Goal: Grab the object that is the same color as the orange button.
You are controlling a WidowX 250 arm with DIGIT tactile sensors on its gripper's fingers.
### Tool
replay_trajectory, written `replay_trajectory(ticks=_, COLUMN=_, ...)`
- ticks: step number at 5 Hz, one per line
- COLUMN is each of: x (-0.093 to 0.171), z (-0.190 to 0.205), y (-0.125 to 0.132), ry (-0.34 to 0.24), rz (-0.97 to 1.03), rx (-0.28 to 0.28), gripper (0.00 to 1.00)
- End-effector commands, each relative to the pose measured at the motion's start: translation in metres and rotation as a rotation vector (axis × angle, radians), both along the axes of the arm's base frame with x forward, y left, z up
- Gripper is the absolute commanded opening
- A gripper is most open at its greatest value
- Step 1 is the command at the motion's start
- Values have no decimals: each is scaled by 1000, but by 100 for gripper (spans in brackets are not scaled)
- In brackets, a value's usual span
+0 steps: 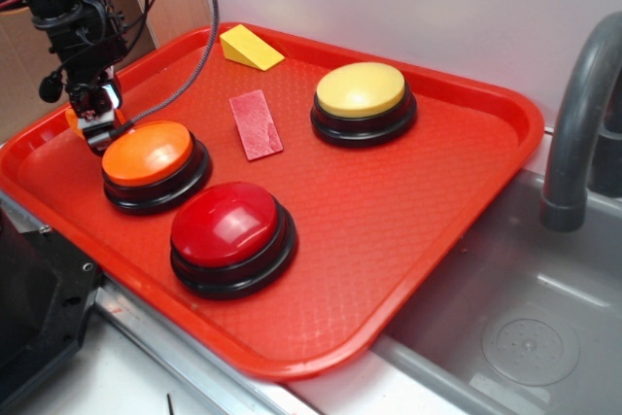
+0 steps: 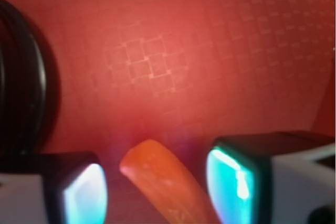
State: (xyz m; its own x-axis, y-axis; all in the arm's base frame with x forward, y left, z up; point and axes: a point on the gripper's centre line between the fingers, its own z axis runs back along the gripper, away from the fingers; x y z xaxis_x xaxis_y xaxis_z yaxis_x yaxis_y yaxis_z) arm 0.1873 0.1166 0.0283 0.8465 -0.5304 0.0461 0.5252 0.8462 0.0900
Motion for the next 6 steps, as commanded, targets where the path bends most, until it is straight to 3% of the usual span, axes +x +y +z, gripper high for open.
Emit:
replay_trajectory(ticks=1, x=2, z=3, y=4, ry=-14, rz=18, rx=15, gripper=0)
replay_trajectory(ticks=2, x=1, z=8, y=5, ry=-5, rz=54, rx=29, gripper=0)
replay_trajectory(ticks=4, x=-10, z=63, y=0, ry=-125, rz=324, rx=19, gripper=0)
replay_trajectory(ticks=5, x=-18, z=94, y=-4, ry=-150, rz=437, rx=-5, gripper=0)
replay_trajectory(ticks=6, x=-18, z=126, y=-26, ry=-164, rz=500, rx=7, gripper=0)
